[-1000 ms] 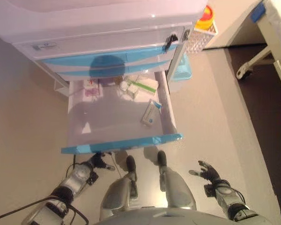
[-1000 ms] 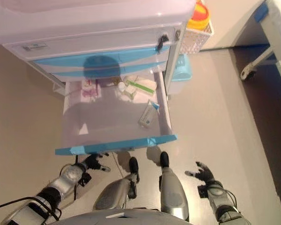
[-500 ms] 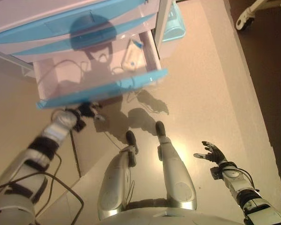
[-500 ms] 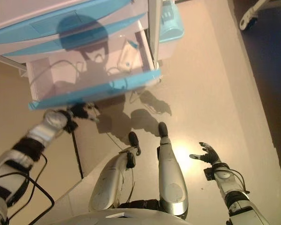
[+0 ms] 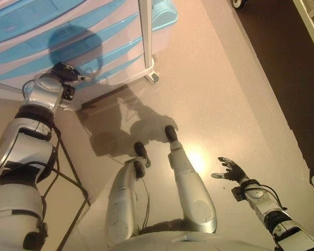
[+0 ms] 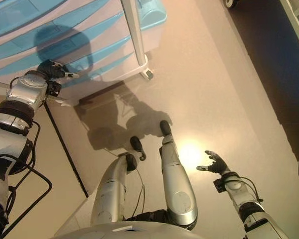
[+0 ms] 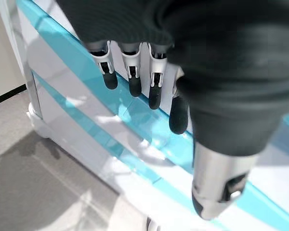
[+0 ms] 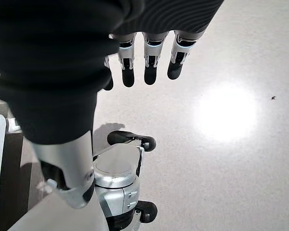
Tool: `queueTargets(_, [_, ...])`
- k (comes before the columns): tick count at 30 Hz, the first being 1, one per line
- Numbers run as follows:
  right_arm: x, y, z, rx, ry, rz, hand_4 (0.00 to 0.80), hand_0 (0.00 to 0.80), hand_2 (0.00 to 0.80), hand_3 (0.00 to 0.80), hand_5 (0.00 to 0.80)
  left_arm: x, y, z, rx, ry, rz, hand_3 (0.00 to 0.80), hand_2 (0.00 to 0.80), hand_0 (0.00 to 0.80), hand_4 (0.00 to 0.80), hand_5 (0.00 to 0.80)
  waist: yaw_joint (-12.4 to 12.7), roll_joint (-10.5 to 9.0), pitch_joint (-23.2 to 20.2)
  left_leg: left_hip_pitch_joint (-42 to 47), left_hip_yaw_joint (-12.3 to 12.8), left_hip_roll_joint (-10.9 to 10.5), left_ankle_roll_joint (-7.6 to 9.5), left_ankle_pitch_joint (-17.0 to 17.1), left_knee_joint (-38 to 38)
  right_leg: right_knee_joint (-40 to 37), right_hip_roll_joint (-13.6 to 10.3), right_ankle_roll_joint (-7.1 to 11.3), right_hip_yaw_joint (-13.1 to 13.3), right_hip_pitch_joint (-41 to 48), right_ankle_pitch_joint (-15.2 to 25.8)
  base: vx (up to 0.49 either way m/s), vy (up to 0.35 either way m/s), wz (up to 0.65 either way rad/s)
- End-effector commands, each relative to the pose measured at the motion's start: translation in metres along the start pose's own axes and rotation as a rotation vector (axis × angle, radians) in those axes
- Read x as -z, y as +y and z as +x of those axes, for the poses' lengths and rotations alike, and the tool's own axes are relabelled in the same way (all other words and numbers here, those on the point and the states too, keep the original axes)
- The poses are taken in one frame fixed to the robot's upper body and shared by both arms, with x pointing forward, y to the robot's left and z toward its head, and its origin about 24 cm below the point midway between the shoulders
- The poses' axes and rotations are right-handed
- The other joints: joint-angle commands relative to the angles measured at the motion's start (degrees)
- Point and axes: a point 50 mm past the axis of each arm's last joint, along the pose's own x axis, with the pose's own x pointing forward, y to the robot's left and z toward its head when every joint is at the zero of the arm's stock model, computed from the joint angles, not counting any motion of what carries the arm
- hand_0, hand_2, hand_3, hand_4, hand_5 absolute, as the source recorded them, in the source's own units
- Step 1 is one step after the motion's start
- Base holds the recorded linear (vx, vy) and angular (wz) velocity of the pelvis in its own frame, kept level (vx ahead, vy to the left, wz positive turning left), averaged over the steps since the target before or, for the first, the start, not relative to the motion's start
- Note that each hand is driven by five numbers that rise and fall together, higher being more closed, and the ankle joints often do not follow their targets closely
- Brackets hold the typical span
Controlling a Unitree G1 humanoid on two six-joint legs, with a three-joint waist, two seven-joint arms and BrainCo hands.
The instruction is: Open the drawer and pick up the medicine
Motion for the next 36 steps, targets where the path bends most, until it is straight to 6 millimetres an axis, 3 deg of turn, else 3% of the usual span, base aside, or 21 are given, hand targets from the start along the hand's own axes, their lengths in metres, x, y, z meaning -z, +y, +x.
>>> queueTargets(1, [0.01, -0.002, -0.007, -0.002, 0.017, -0.039, 0.0, 0.0, 0.0, 0.0, 0.0, -0.052, 0.085, -0.014, -0.268, -0.149, -0.071, 0.0, 0.0, 0.0, 0.0, 0.0, -0.83, -0.21, -1.93, 6.54, -0.94, -2.34, -1.01, -6.86, -2.44, 0.1, 0.64, -0.29, -1.53, 2.94, -1.65, -0.027, -0.021, -0.07])
queueTargets(8, [0.005, 0.001, -0.004, -0.002, 0.012, -0.032, 0.0, 0.0, 0.0, 0.0, 0.0, -0.042, 0.071, -0.011, -0.139, -0.119, -0.021, 0.0, 0.0, 0.0, 0.0, 0.0, 0.65, 0.21, -2.09, 8.62, -1.69, -2.92, -0.65, -6.76, -4.27, -0.94, 0.28, 0.25, -2.12, 5.04, -1.39, -0.034, -0.045, 0.01])
queueTargets(9, [0.005, 0.002, -0.003, -0.003, 0.011, -0.028, 0.0, 0.0, 0.0, 0.0, 0.0, -0.041, 0.069, -0.011, -0.121, -0.12, -0.011, 0.0, 0.0, 0.0, 0.0, 0.0, 0.83, -0.38, -2.16, 8.45, -1.04, -3.15, -0.47, -4.89, -4.94, -1.82, -0.22, 0.11, -2.33, 5.05, 0.31, -0.116, -0.109, 0.12])
queueTargets(15, [0.009, 0.01, -0.003, -0.006, 0.024, 0.0, 0.0, 0.0, 0.0, 0.0, 0.0, -0.033, 0.054, -0.012, -0.031, -0.153, 0.069, 0.0, 0.0, 0.0, 0.0, 0.0, 2.89, -0.23, -2.83, 11.32, -2.36, -3.57, -0.45, -3.93, -8.05, -3.23, -1.01, 0.43, -3.98, 8.23, 0.09, -0.038, -0.128, 0.14])
queueTargets(19, [0.016, 0.017, -0.005, -0.008, 0.055, 0.022, 0.0, 0.0, 0.0, 0.0, 0.0, -0.014, 0.035, -0.017, 0.081, -0.211, -0.021, 0.0, 0.0, 0.0, 0.0, 0.0, 5.22, 0.38, -4.31, 14.79, -4.09, -3.95, -0.96, -2.18, -12.53, -5.21, -1.62, 0.58, -5.84, 12.04, -0.55, 0.01, -0.142, 0.12])
queueTargets(22, [0.03, 0.025, -0.011, -0.009, 0.109, 0.062, 0.0, 0.0, 0.0, 0.0, 0.0, 0.032, 0.002, -0.029, 0.209, -0.238, -0.184, 0.0, 0.0, 0.0, 0.0, 0.0, 8.42, 1.42, -7.1, 19.46, -7.2, -4.72, -2.29, 0.5, -19.06, -8.7, -2.22, 0.49, -8.25, 17.67, -1.31, 0.028, -0.157, 0.2])
queueTargets(23, [0.03, 0.026, -0.011, -0.011, 0.111, 0.064, 0.0, 0.0, 0.0, 0.0, 0.0, 0.035, 0.001, -0.029, 0.21, -0.24, -0.192, 0.0, 0.0, 0.0, 0.0, 0.0, 8.63, 1.41, -7.46, 19.55, -7.33, -4.75, -2.4, 0.86, -19.55, -9.04, -2.25, 0.46, -8.34, 17.8, -1.18, 0.063, -0.157, 0.35])
queueTargets(24, [0.037, 0.031, -0.014, -0.02, 0.144, 0.077, 0.0, 0.0, 0.0, 0.0, 0.0, 0.068, -0.016, -0.038, 0.229, -0.195, -0.259, 0.0, 0.0, 0.0, 0.0, 0.0, 9.96, 1.78, -9.23, 22.17, -8.64, -4.75, -3.03, 1.68, -22.46, -11.21, -2.21, 0.22, -9.64, 21.19, -1.57, 0.053, -0.118, 0.37])
queueTargets(25, [0.038, 0.032, -0.014, -0.022, 0.148, 0.078, 0.0, 0.0, 0.0, 0.0, 0.0, 0.075, -0.019, -0.04, 0.226, -0.184, -0.277, 0.0, 0.0, 0.0, 0.0, 0.0, 10.18, 1.81, -9.77, 22.4, -8.87, -4.77, -3.18, 2.1, -23.1, -11.69, -2.21, 0.17, -9.86, 21.52, -1.45, 0.115, -0.162, 0.3])
queueTargets(27, [0.048, 0.043, -0.019, -0.051, 0.197, 0.1, 0.0, 0.0, 0.0, 0.0, 0.0, 0.13, -0.047, -0.059, 0.244, -0.089, -0.347, 0.0, 0.0, 0.0, 0.0, 0.0, 12.04, 2.07, -13.17, 25.77, -10.61, -4.31, -4.12, 3.41, -26.72, -14.1, -1.7, -0.43, -11.82, 25.78, -2.22, 0.111, -0.152, 0.31])
queueTargets(28, [0.051, 0.046, -0.02, -0.057, 0.207, 0.103, 0.0, 0.0, 0.0, 0.0, 0.0, 0.143, -0.054, -0.065, 0.239, -0.057, -0.373, 0.0, 0.0, 0.0, 0.0, 0.0, 12.26, 2.14, -13.86, 26.45, -10.95, -4.22, -4.27, 3.71, -27.41, -14.52, -1.6, -0.58, -12.25, 26.57, -2.33, 0.092, -0.135, 0.31])
queueTargets(30, [0.06, 0.056, -0.025, -0.09, 0.244, 0.095, 0.0, 0.0, 0.0, 0.0, 0.0, 0.186, -0.081, -0.088, 0.238, 0.063, -0.422, 0.0, 0.0, 0.0, 0.0, 0.0, 13.38, 2.28, -16.89, 28.67, -12.1, -3.78, -4.87, 4.68, -29.64, -15.94, -1.16, -1.14, -13.64, 29.31, -2.86, 0.095, -0.105, 0.36])
queueTargets(33, [0.068, 0.064, -0.03, -0.115, 0.289, 0.095, 0.0, 0.0, 0.0, 0.0, 0.0, 0.238, -0.108, -0.124, 0.261, 0.247, -0.426, 0.0, 0.0, 0.0, 0.0, 0.0, 14.87, 2.33, -20.61, 30.91, -13.24, -3.3, -5.64, 5.57, -31.51, -17.76, -0.6, -1.93, -15.31, 32.48, -3.35, 0.1, -0.088, 0.35])
queueTargets(36, [0.071, 0.067, -0.032, -0.118, 0.31, 0.095, 0.0, 0.0, 0.0, 0.0, 0.0, 0.272, -0.123, -0.152, 0.276, 0.399, -0.433, 0.0, 0.0, 0.0, 0.0, 0.0, 15.7, 2.38, -22.47, 32.22, -13.85, -2.96, -6.15, 5.96, -32.43, -18.9, -0.4, -2.34, -16.55, 34.44, -3.66, 0.01, -0.045, 0.33])
